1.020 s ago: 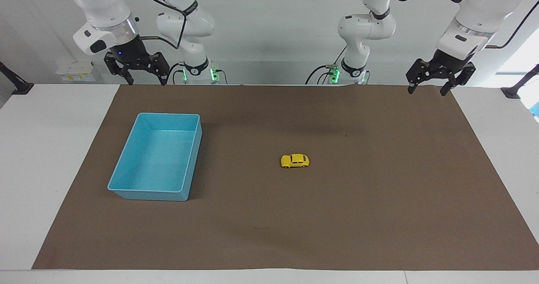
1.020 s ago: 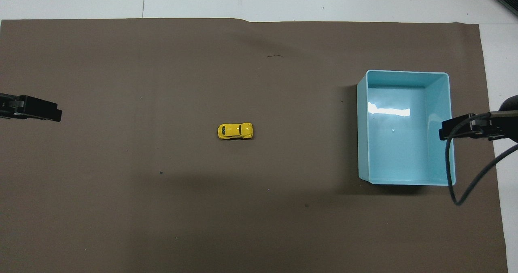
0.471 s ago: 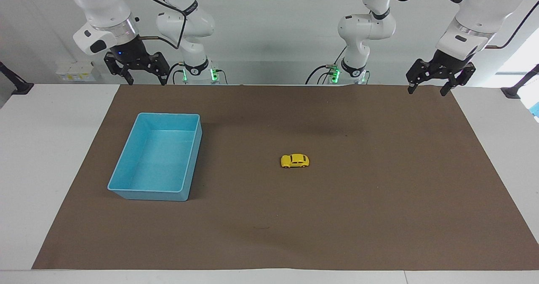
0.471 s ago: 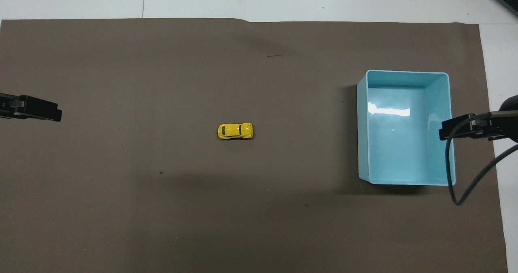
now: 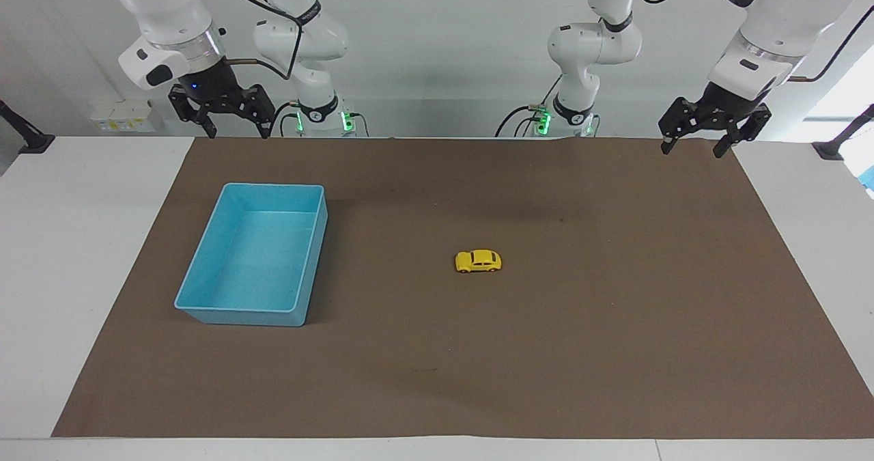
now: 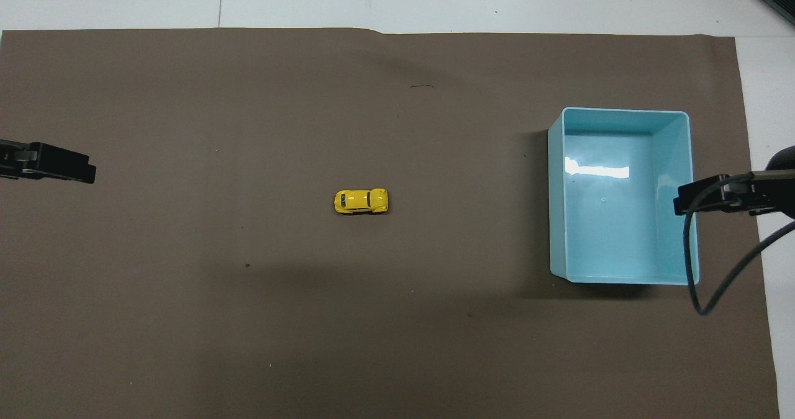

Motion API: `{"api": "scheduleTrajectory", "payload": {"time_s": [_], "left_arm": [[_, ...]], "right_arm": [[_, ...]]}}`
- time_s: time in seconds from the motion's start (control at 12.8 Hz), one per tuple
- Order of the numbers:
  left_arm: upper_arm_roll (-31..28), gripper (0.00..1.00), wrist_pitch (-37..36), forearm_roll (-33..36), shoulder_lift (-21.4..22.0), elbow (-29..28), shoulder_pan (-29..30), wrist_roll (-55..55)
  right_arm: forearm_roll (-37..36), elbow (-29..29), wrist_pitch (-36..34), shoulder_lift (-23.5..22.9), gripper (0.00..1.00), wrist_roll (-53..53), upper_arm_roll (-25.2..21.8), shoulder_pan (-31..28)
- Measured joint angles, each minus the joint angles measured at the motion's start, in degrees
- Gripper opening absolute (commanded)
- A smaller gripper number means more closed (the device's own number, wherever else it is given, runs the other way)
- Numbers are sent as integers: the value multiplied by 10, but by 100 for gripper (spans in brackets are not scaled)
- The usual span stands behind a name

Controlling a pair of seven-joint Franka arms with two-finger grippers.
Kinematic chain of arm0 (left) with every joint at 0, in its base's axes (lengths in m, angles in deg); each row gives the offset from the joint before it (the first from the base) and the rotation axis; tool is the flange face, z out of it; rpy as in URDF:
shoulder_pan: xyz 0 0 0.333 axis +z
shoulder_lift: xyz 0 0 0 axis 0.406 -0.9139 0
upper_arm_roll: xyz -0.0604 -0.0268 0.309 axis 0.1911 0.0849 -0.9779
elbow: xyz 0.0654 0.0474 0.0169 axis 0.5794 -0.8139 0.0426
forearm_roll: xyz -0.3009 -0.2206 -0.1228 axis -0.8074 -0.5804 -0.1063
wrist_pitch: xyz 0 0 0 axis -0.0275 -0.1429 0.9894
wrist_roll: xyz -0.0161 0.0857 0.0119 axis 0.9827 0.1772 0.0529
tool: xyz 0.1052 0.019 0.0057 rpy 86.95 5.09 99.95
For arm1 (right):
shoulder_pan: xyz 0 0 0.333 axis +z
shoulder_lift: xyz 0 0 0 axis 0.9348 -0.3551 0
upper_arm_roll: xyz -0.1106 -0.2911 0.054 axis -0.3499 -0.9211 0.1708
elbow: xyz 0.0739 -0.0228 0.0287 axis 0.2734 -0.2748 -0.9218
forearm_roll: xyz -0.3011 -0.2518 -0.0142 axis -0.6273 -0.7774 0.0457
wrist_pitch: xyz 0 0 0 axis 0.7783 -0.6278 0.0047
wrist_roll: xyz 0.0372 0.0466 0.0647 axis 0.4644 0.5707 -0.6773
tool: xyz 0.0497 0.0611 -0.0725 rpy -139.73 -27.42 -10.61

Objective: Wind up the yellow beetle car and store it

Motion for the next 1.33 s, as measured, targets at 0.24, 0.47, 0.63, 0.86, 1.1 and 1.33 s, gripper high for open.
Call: {"api": "scheduleTrajectory", "payload": {"time_s": [0.24,0.47,0.63,0.86,1.1,1.33], "left_arm": [[-2,100,0,0,0,2,0,0],[-5,100,0,0,0,2,1,-3],[-6,100,0,0,0,2,1,-26],[-4,100,0,0,0,2,0,-99],[2,100,0,-1,-1,0,-1,-207],[4,100,0,-2,-3,-3,-3,-295]], "right_arm": [[0,0,0,0,100,0,0,0],[0,0,0,0,100,0,0,0],[0,0,0,0,100,0,0,0],[0,0,0,0,100,0,0,0],[0,0,0,0,100,0,0,0],[0,0,0,0,100,0,0,0]]}}
